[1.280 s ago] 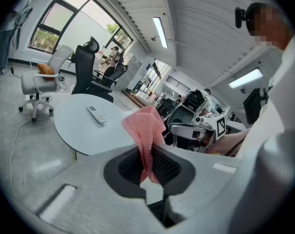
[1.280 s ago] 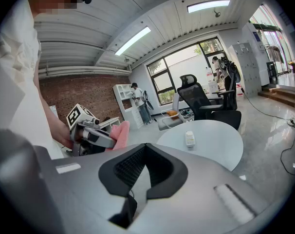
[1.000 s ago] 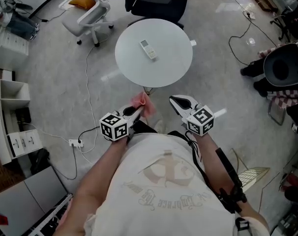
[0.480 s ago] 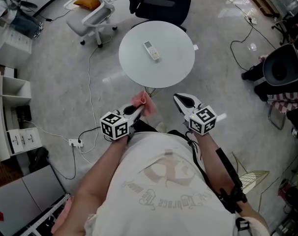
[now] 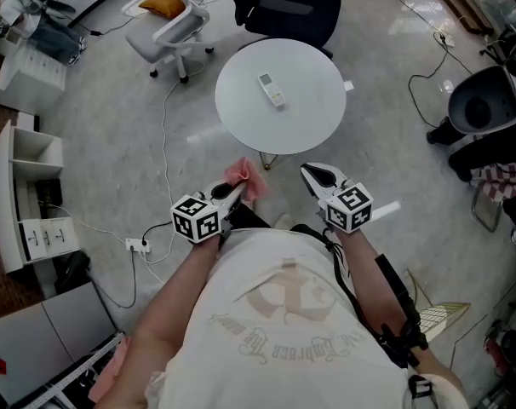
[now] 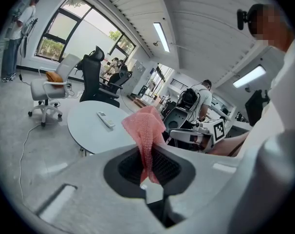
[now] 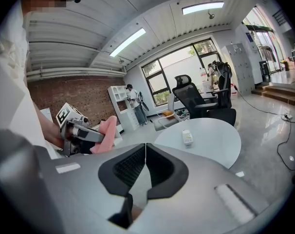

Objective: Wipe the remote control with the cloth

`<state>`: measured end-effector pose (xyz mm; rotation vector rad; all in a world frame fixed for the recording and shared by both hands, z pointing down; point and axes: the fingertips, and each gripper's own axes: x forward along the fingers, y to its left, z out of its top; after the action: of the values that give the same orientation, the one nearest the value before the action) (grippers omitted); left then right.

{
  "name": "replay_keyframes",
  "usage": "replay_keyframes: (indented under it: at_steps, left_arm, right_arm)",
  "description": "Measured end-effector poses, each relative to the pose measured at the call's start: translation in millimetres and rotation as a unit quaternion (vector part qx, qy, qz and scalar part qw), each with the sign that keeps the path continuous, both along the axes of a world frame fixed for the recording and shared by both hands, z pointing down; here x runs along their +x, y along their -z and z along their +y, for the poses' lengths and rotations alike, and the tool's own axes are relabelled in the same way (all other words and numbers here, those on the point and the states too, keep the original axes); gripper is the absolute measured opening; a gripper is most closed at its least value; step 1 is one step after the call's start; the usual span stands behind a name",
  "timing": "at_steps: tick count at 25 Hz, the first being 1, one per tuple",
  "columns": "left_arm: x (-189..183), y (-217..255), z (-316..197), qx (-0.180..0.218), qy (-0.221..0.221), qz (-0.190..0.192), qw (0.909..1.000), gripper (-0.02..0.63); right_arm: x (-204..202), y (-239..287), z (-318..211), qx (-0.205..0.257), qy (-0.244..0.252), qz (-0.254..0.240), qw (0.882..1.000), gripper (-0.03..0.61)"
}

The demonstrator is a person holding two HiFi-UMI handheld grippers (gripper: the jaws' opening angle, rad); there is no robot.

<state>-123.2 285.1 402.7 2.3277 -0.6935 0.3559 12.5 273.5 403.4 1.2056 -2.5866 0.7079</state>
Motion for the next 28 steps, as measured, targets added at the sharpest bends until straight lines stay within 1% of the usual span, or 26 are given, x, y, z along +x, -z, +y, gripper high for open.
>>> replay_keyframes:
  at_steps: [5, 10, 13, 19, 28]
  left_arm:
    - [-5.3, -3.8, -13.5, -0.004, 0.001, -0.002, 1.0000, 0.018]
    - [-5.9, -15.4, -41.2, -0.017, -0.007, 0.003, 0.9998, 0.018]
    - [1.1, -19.9, -63.8, -0.020, -0.029, 0.005, 0.9994, 0.018]
    - [12.3, -21.8, -125.2, -0.028, -0.079, 0.008, 0.9964, 0.018]
    - [13.5, -31.0, -199.3, -0.043, -0.153, 0.005, 0.9873, 0.018]
  right_arm:
    - [-1.4, -7.9, -16.2, -0.011, -0.002, 0.005, 1.000, 0.014]
    - [-2.9, -12.6, -39.2, -0.017, -0.013, 0.015, 1.000, 0.018]
    - [-0.7, -18.2, -54.9, -0.025, -0.025, 0.022, 0.999, 0.018]
    - [1.0, -24.4, -97.7, -0.041, -0.055, 0.039, 0.997, 0.020]
    - [-0.7, -31.4, -156.6, -0.066, -0.121, 0.056, 0.989, 0.018]
